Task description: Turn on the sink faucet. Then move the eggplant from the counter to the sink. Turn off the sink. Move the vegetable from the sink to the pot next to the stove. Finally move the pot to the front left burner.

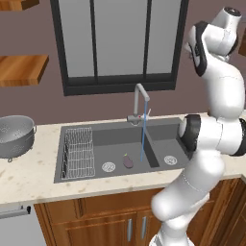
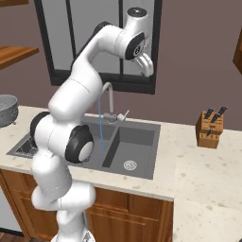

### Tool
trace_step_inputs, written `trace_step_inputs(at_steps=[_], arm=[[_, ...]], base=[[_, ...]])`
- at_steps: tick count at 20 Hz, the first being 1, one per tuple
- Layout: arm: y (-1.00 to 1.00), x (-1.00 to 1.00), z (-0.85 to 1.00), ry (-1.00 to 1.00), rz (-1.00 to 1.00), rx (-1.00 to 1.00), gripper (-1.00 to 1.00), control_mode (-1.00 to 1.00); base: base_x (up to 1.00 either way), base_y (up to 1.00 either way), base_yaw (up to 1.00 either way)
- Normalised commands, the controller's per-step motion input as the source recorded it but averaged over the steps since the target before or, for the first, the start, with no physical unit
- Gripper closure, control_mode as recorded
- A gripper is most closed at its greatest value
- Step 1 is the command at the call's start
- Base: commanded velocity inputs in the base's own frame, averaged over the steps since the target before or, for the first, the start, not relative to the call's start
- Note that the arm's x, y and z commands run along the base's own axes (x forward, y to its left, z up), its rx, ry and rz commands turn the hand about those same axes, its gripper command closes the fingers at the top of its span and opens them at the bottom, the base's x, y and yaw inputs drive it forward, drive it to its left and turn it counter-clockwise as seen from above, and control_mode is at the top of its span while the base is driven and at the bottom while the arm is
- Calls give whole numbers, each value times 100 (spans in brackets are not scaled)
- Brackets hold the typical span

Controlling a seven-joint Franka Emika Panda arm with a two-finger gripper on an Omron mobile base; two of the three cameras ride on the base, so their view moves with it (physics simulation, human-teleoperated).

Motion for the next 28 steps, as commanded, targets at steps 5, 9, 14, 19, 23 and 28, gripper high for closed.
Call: trace_step_inputs(at_steps=[5,9,14,19,23,28], arm=[[13,-69,-100,-53,-1,2,-100,-100],[2,-45,-87,-34,5,9,-100,-100],[4,14,-24,1,7,9,-100,-100],[-18,71,-2,43,6,28,-100,-100],[-15,32,-31,34,6,24,-100,-100],[-20,15,-38,23,2,28,-100,-100]], base=[[0,0,0],[0,0,0],[0,0,0],[0,0,0],[0,0,0],[0,0,0]])
